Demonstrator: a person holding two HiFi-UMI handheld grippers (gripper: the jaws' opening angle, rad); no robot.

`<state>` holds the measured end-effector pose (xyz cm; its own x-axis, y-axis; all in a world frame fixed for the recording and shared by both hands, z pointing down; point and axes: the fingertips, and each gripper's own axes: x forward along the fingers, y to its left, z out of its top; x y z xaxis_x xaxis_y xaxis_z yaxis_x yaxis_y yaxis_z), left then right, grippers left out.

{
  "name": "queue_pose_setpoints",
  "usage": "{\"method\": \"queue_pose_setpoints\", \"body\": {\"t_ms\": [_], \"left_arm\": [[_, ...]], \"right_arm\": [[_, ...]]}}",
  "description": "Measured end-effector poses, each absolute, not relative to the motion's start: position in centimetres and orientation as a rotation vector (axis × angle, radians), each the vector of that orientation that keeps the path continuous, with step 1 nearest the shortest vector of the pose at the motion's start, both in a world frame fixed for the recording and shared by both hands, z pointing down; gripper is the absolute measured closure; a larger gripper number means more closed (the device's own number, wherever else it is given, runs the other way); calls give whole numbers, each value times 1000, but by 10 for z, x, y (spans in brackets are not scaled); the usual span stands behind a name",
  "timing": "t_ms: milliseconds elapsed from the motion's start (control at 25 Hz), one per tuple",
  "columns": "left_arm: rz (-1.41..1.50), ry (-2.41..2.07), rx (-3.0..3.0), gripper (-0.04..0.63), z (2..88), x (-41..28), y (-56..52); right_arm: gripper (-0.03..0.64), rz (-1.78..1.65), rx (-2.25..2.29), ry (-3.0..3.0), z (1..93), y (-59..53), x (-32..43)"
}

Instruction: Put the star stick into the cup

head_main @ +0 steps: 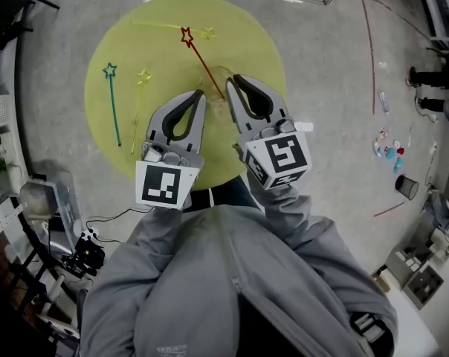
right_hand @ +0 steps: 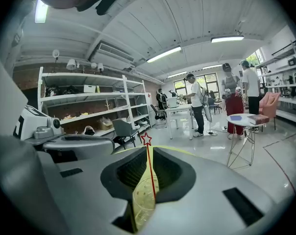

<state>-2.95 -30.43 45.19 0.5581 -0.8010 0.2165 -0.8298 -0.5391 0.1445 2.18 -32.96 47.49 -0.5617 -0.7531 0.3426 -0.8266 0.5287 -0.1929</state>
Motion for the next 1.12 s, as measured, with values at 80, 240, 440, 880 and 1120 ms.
{"method": "queue_pose_setpoints", "body": {"t_ms": [80,240,440,880,1120], "left_arm": [[168,-1375,2571,578,437,-31,-300],[151,-1398,2596,578,408,-33,-293],[138,-1423,2613,578,371,-34,-285],[95,-1483,2658,578,301,-35,-263],[63,-1547,2677,578,266,-33,-243]], "right_arm": [[574,484,1364,-2548,460,-327,27],[574,449,1403,-2558,428,-320,35],[575,376,1440,-2588,382,-309,41],[581,163,1501,-2657,294,-273,46],[581,85,1493,-2695,260,-248,53]]}}
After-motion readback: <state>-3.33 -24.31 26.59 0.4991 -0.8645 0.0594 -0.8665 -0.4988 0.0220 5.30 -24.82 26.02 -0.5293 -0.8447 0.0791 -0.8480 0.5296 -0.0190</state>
